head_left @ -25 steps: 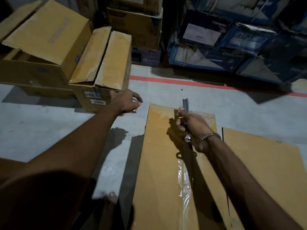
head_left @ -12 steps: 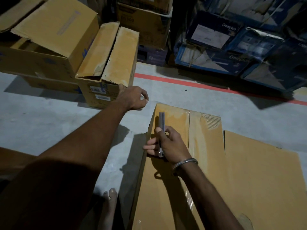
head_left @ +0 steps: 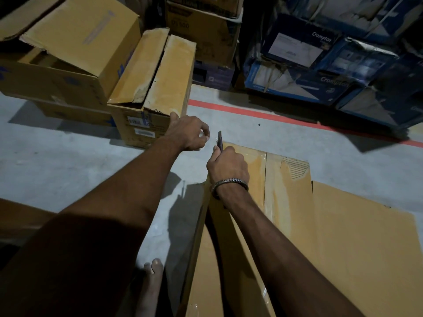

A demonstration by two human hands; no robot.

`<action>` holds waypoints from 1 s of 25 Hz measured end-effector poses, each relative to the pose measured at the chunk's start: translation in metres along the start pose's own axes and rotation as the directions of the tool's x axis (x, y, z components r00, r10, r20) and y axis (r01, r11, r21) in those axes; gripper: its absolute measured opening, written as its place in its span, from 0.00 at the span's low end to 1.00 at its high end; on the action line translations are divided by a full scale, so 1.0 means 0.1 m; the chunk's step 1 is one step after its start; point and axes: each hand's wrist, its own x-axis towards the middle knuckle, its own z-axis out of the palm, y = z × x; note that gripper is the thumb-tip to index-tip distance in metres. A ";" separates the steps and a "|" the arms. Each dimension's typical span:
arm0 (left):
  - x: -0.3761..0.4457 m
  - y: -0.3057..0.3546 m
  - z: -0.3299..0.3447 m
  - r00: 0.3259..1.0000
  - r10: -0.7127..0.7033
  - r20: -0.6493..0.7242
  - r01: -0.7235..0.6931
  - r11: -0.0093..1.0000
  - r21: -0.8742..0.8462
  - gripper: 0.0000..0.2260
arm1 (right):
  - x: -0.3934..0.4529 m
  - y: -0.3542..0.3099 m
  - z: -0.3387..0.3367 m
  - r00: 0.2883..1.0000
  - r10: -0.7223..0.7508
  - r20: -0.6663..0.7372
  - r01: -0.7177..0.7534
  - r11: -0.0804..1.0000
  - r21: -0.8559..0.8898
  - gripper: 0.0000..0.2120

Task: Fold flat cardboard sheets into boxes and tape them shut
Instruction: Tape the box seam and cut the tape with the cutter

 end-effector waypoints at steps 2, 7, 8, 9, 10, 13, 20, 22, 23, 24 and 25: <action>0.00 0.00 -0.01 1.000 0.002 -0.005 -0.002 1.000 0.008 0.09 | 0.03 -0.01 0.03 1.000 -0.001 0.007 0.001 1.000 -0.014 0.21; 0.00 0.00 -0.02 1.000 0.011 -0.014 -0.011 0.998 0.054 0.09 | 0.03 -0.09 0.01 0.999 -0.005 0.052 0.010 0.997 -0.083 0.18; 0.00 -0.01 -0.01 1.000 0.018 -0.008 -0.017 0.998 0.067 0.10 | 0.04 -0.11 -0.01 0.997 -0.006 0.071 0.013 0.995 -0.104 0.17; 0.00 -0.01 -0.01 1.000 0.025 -0.003 -0.025 0.997 0.079 0.11 | 0.06 -0.14 -0.02 0.996 -0.007 0.090 0.018 0.992 -0.124 0.16; 0.00 0.00 0.00 0.999 0.033 0.001 -0.033 0.995 0.089 0.11 | 0.09 -0.17 -0.02 0.994 -0.007 0.106 0.022 0.990 -0.140 0.15; 0.01 0.02 0.00 0.998 0.057 -0.002 -0.056 0.991 0.117 0.11 | 0.17 -0.24 -0.03 0.992 -0.010 0.127 0.034 0.982 -0.183 0.15; -0.03 0.07 -0.05 0.992 0.123 -0.014 -0.117 0.967 0.225 0.11 | 0.21 -0.27 0.01 0.991 -0.014 0.135 0.039 0.982 -0.186 0.15; -0.04 0.09 -0.05 0.989 0.151 -0.011 -0.143 0.955 0.261 0.12 | 0.19 -0.29 -0.01 0.989 -0.026 0.143 0.051 0.983 -0.176 0.13; -0.04 0.09 -0.05 0.987 0.161 -0.010 -0.152 0.947 0.282 0.12 | 0.17 -0.30 -0.02 0.988 -0.031 0.152 0.057 0.983 -0.174 0.13; -0.04 0.08 -0.06 0.986 0.167 -0.009 -0.157 0.942 0.298 0.13 | 0.16 -0.31 -0.02 0.987 -0.035 0.154 0.062 0.984 -0.170 0.14; -0.04 0.08 -0.07 0.986 0.169 -0.006 -0.159 0.939 0.304 0.13 | 0.15 -0.32 -0.03 0.988 -0.040 0.152 0.066 0.983 -0.172 0.14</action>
